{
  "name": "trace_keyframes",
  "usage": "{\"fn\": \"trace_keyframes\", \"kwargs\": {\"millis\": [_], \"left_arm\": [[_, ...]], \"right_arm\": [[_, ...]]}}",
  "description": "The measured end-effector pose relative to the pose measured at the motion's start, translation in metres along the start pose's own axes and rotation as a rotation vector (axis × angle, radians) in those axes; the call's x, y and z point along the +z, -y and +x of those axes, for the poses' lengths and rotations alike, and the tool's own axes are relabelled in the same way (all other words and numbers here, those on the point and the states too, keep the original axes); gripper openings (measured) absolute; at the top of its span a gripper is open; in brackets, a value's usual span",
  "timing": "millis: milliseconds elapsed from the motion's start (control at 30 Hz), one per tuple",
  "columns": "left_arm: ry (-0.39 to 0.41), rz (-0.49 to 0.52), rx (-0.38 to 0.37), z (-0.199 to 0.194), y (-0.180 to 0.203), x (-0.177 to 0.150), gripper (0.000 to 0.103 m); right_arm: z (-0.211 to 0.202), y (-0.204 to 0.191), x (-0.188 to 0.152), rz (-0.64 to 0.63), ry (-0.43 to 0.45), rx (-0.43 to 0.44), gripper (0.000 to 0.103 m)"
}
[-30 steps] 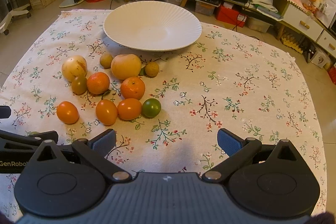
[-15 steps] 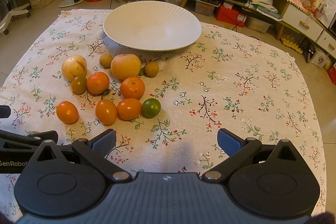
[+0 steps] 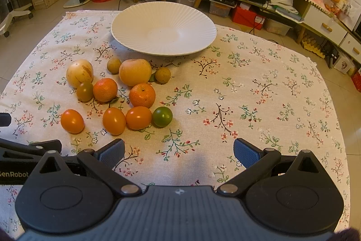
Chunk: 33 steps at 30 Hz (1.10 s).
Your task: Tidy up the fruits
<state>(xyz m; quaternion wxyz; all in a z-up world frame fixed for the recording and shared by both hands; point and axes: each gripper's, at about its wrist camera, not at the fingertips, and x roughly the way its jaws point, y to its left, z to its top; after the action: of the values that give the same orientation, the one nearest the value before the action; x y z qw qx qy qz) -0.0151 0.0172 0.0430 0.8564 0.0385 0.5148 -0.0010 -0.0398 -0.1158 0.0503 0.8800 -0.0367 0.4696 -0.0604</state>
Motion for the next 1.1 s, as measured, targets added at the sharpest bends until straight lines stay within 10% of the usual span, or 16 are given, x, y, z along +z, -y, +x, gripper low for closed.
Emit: {"fn": "trace_keyframes", "kwargs": {"millis": [800,1100], "left_arm": [[0.061,-0.029,-0.187,0.016,-0.044,0.052,0.077],[0.110,-0.161,-0.321,0.036,-0.061,0.069,0.053]], "right_arm": [[0.020,0.031,0.045,0.145,0.021,0.299,0.102],[0.039,0.021,0.062,0.197,0.030,0.470,0.071]]}}
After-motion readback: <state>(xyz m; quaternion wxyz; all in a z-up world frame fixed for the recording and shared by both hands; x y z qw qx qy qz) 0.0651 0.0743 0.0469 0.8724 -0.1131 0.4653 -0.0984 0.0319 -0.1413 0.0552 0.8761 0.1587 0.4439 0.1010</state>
